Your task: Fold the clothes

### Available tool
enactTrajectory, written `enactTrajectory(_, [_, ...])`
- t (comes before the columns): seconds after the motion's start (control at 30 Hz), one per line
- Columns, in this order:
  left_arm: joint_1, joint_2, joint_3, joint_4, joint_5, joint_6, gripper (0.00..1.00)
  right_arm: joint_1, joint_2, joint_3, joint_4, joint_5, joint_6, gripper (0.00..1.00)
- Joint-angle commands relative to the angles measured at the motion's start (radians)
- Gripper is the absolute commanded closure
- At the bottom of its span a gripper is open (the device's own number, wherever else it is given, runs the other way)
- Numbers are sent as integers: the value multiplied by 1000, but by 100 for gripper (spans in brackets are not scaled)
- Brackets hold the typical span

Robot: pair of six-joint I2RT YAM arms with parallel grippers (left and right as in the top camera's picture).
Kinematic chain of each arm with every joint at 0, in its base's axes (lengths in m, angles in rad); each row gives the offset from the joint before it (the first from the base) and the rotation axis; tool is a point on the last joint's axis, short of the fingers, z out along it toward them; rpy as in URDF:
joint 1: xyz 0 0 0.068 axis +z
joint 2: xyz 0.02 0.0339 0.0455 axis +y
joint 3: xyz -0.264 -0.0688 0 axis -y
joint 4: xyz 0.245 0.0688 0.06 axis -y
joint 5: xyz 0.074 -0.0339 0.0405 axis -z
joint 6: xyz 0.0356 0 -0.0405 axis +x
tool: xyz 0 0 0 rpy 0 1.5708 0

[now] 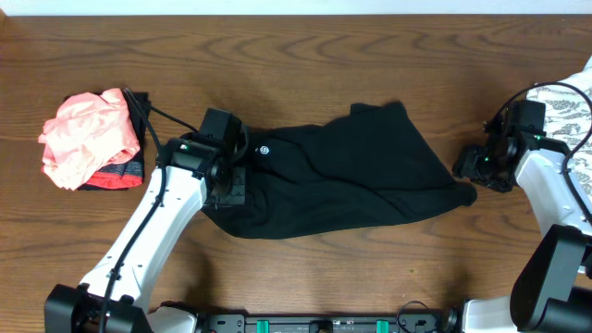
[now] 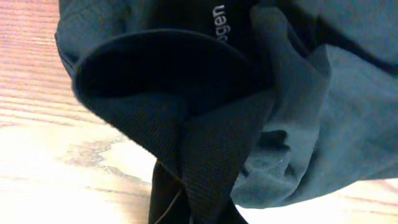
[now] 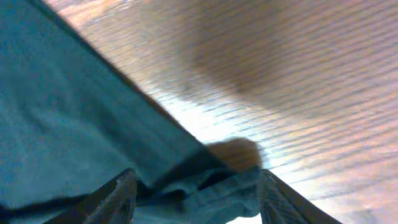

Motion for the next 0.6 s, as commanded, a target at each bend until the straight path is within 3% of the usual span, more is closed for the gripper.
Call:
enactTrajectory(0.0, [3, -3, 18, 10, -27, -39, 94, -10, 1, 14, -16, -101, -54, 40])
enactTrajectory(0.2, [3, -3, 18, 11, -27, -58, 94, -10, 1, 10, -27, -114, -90, 38])
enactTrajectory(0.57, [2, -3, 17, 11, -26, -95, 94, -10, 1, 9, -77, -170, -302, 41])
